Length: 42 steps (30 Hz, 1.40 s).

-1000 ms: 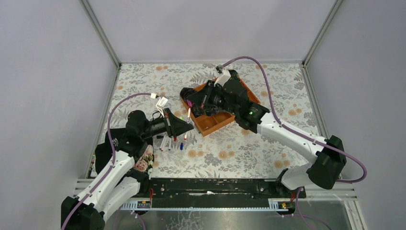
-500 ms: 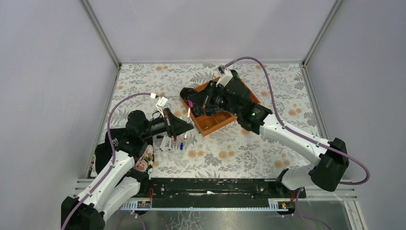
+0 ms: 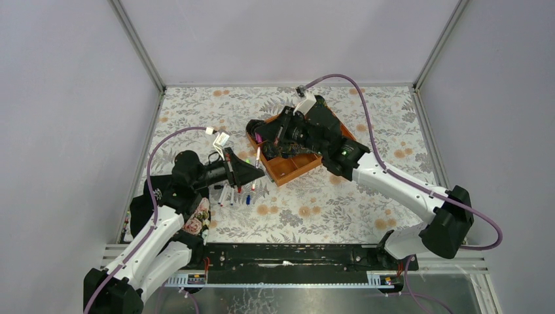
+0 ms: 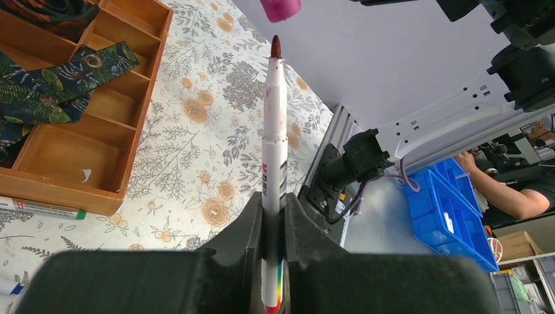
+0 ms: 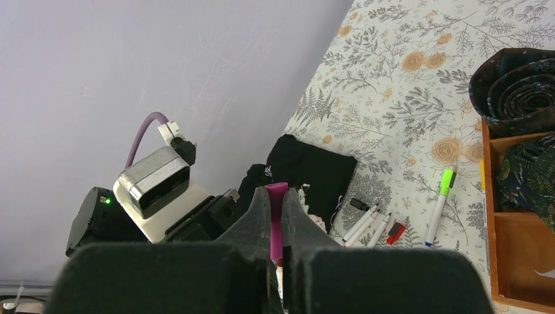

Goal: Insert the pens into the pen caps

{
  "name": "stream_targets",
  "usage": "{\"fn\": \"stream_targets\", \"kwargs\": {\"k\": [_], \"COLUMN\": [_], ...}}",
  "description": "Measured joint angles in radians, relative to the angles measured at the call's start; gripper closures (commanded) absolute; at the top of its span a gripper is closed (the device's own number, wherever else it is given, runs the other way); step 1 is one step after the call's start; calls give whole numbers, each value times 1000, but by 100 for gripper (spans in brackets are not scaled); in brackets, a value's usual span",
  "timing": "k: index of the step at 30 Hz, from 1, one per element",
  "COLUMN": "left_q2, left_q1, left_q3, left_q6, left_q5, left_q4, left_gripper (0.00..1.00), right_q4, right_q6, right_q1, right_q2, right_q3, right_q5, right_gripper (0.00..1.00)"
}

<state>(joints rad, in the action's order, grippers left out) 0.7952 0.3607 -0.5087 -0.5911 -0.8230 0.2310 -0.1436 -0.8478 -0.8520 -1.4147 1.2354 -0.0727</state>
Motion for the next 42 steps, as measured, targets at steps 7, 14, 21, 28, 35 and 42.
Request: {"fn": "stream_targets", "kwargs": {"k": [7,14,21,28,35,42], "left_q2": [0,0,0,0,-4,-5], "left_q1": [5,5,5,5,5,5], "left_q3": [0,0,0,0,3,6], "left_q6": [0,0,0,0,-1,-2], "left_q5": [0,0,0,1,10,17], "left_q4": [0,0,0,0,0,0], "left_gripper": [100,100,100,100,100,100], "right_q4": [0,0,0,0,0,-1], "right_q6": [5,10,10,10,9,8], "right_q1": [0,0,0,0,0,0], "right_q2": [-15,-16,-16,-16,-14,-2], "right_q3": [7,7,7,7,0,-23], "right_q5": [2,2,2,2,2,2], "right_gripper": [100,100,100,100,100,100]}}
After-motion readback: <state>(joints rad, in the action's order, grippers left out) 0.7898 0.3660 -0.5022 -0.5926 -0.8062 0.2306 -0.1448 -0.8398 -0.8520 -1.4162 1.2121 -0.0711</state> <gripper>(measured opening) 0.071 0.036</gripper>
